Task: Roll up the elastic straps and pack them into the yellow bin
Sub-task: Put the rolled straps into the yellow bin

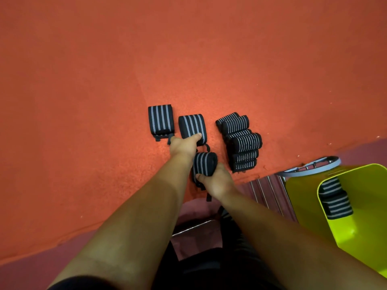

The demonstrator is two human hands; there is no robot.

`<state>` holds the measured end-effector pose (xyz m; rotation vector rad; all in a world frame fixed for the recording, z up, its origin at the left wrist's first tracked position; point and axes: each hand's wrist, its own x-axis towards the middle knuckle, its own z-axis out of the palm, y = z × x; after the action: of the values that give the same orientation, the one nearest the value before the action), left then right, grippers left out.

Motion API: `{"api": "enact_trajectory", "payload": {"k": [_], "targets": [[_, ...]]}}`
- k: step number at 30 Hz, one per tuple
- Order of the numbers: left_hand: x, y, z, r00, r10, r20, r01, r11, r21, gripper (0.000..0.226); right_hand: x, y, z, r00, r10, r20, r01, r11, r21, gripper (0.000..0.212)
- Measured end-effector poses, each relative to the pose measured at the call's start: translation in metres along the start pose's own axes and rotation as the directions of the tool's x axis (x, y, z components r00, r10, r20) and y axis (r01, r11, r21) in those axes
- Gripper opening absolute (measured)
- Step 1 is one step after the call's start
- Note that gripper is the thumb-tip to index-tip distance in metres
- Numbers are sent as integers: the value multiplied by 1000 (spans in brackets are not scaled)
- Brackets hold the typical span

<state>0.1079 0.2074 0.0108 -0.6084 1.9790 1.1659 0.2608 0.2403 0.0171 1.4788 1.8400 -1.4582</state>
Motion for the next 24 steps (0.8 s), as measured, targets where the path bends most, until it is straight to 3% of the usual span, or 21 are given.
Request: {"api": "enact_trajectory", "payload": {"k": [3, 8, 14, 19, 24], "targets": [[-5, 4, 3, 999, 26, 30, -24, 999, -38, 60, -6, 1, -5, 997, -25, 70, 24, 999, 23, 58], [-20, 6, -6, 997, 62, 46, -60, 997, -53, 49, -21, 6, -17, 981, -42, 187, 26, 996, 89, 31], [-44, 15, -30, 983, 107, 152, -85, 986, -143, 70, -45, 2, -46, 958, -55, 282, -3, 979, 204, 44], [-75, 42, -46, 939, 150, 309, -70, 965, -254, 45, -62, -4, -87, 946, -77, 315, -28, 948, 317, 43], [-116, 76, -34, 867, 210, 451, -138, 973, -186, 36, -74, -1, -140, 935, -116, 336, -76, 858, 508, 35]]}}
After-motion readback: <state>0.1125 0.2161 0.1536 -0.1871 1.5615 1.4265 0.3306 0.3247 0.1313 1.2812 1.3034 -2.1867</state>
